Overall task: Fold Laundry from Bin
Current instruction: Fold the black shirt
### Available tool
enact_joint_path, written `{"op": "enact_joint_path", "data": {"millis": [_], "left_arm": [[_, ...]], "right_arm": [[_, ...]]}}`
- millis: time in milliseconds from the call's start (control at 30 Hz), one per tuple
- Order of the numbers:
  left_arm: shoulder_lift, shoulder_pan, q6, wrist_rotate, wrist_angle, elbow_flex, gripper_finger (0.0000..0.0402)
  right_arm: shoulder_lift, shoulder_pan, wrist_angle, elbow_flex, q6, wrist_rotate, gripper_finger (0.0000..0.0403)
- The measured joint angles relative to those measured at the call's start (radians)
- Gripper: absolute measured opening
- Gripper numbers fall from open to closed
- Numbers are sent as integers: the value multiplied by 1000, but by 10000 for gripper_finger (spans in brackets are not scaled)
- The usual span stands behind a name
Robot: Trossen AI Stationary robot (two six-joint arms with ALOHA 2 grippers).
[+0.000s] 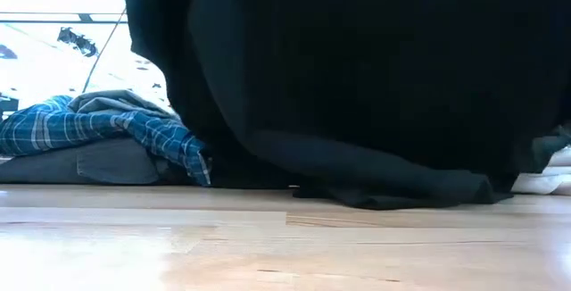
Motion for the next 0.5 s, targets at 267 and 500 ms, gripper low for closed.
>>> {"op": "enact_joint_path", "data": {"millis": [267,500], "left_arm": [[135,62,-331,146,-293,-1,0],[234,-25,-1000,177,-754,0,0]], "right_arm": [[124,65,438,-389,73,-233,9],[262,130,967,-535,-68,-381,18]]}}
